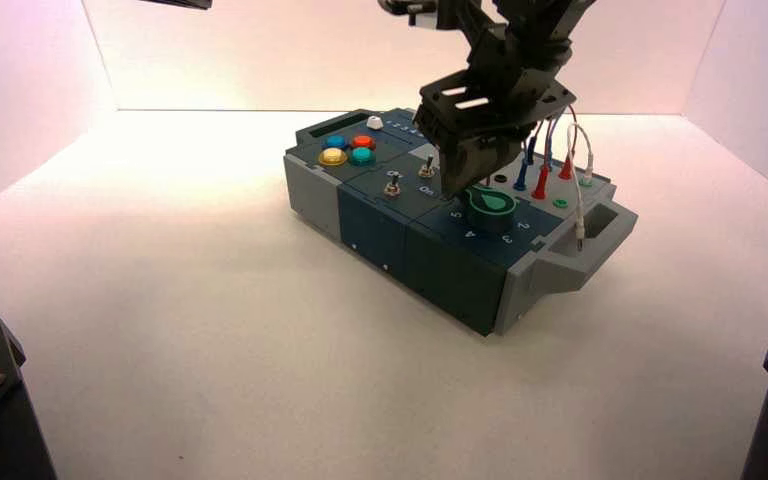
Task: Turn the knob to position 6.
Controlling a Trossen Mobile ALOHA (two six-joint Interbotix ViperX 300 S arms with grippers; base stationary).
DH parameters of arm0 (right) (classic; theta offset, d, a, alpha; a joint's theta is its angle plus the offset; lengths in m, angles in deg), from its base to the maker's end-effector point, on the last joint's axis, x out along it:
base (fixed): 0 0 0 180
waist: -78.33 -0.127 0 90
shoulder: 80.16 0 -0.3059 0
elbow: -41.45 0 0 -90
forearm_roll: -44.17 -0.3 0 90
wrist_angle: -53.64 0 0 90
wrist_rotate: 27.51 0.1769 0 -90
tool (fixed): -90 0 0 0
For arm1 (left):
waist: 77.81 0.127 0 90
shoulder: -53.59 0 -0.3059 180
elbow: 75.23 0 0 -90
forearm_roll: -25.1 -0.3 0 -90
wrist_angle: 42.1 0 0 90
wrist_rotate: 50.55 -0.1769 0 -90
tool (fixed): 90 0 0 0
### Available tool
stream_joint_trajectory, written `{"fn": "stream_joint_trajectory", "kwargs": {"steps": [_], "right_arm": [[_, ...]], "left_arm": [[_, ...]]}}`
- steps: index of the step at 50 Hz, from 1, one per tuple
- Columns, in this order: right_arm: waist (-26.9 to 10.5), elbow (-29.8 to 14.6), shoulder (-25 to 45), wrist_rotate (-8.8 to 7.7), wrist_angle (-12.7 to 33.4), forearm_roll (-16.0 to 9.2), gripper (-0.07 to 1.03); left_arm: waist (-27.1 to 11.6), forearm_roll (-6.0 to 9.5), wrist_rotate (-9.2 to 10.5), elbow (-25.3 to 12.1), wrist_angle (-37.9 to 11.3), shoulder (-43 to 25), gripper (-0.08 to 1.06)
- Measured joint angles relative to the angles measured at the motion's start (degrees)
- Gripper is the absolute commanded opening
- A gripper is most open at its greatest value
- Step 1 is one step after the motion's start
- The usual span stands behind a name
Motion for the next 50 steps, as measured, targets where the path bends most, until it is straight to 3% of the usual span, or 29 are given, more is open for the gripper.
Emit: {"fn": "stream_joint_trajectory", "kwargs": {"steps": [28, 50], "right_arm": [[0.8, -0.3, 0.9, -0.09, 0.0, 0.9, -0.02], [0.8, -5.2, 0.6, -0.7, 1.8, 1.8, -0.02]], "left_arm": [[0.0, -0.09, 0.0, -0.1, -0.1, 0.0, -0.03], [0.0, -0.09, 0.0, -0.1, -0.1, 0.0, -0.03]]}}
